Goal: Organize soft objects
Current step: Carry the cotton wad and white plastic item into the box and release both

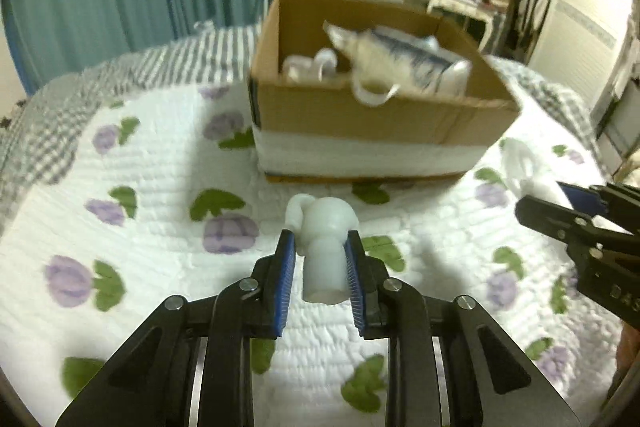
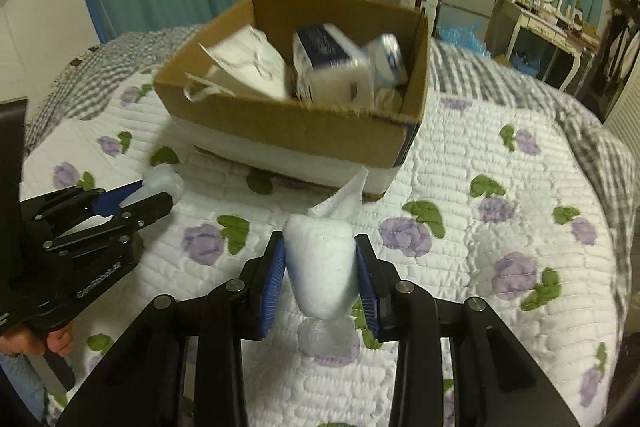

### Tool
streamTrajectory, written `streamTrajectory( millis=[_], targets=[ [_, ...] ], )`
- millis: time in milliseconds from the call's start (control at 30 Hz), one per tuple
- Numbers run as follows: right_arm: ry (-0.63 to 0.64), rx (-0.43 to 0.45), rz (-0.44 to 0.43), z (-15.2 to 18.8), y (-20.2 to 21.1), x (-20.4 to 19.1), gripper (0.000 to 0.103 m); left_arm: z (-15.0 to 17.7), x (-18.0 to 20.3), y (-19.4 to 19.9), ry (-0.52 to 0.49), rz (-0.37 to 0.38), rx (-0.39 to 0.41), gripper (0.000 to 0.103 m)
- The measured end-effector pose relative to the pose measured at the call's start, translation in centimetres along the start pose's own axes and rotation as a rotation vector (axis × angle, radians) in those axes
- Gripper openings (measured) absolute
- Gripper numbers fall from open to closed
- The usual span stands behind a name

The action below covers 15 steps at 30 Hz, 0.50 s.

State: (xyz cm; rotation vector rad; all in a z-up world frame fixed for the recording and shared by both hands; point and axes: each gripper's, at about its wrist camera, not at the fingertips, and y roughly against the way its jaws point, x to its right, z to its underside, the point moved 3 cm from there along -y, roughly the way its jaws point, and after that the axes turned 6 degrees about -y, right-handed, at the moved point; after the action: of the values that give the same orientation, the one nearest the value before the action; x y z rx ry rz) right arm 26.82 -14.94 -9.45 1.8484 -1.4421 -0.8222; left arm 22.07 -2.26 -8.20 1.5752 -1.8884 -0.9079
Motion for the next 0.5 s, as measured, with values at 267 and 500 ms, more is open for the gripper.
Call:
streamTrajectory(
  millis=[267,500],
  targets=[
    [0.026,0.11,-0.006,-2.3,5.5,-1.3,0.034,-4.5,0.9,6.1,-0.045,-0.009,0.139,0.024],
    [0.056,0.215,-0.002,-6.4,9.7,-2.0,0.034,-9.0,1.6,9.2,-0.074,-0.023,0.24,0.024]
  ],
)
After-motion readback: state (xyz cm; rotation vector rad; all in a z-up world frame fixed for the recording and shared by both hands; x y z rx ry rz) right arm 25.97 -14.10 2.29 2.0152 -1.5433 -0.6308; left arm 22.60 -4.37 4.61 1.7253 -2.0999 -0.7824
